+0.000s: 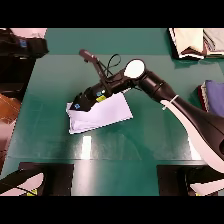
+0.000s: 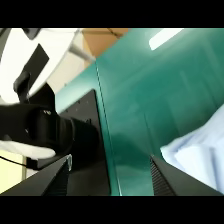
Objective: Fold the shirts.
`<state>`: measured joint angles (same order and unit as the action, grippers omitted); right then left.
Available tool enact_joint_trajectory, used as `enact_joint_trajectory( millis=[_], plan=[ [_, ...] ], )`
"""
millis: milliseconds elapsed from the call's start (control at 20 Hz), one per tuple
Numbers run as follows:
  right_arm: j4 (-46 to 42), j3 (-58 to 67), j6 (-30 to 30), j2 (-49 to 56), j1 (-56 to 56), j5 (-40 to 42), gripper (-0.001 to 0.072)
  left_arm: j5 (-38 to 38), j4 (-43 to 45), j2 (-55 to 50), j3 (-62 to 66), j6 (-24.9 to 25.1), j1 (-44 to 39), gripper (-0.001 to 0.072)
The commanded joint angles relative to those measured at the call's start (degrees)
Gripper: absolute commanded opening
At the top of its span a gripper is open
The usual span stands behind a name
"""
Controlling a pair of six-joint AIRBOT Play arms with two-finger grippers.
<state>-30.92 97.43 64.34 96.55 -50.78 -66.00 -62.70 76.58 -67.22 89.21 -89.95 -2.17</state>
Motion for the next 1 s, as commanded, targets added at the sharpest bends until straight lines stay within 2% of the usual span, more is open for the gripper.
enact_joint_trajectory(
  millis=[0, 250, 450, 550, 700, 950],
  plan=[
    [-8.26, -0.11, 2.10, 0.76, 2.62, -4.17, 0.0555, -3.65, 1.46, 2.10, 0.00, 0.39, 2.21, 0.0023],
    [-19.41, -1.46, 6.86, -0.85, 17.79, -12.70, 0.0553, -4.39, 1.05, 2.10, 0.00, 0.39, 2.21, 0.0023],
    [-19.74, -10.86, 8.74, -1.36, 30.25, -11.23, 0.0554, -4.35, 0.98, 2.10, -0.07, 0.37, 2.21, 0.0023],
    [-19.58, -16.17, 9.03, -1.29, 34.58, -7.43, 0.0554, -4.20, 0.52, 2.10, -0.07, 0.39, 2.21, 0.0023],
    [-14.95, -22.36, 8.59, -0.90, 36.50, -1.64, 0.0554, -3.65, -0.37, 2.10, -0.07, 0.39, 2.16, 0.0023],
    [-7.50, -22.32, 6.54, 5.05, 31.43, -2.21, 0.0554, -2.89, -1.18, 2.03, -0.37, 0.37, 2.16, 0.0023]
  ],
)
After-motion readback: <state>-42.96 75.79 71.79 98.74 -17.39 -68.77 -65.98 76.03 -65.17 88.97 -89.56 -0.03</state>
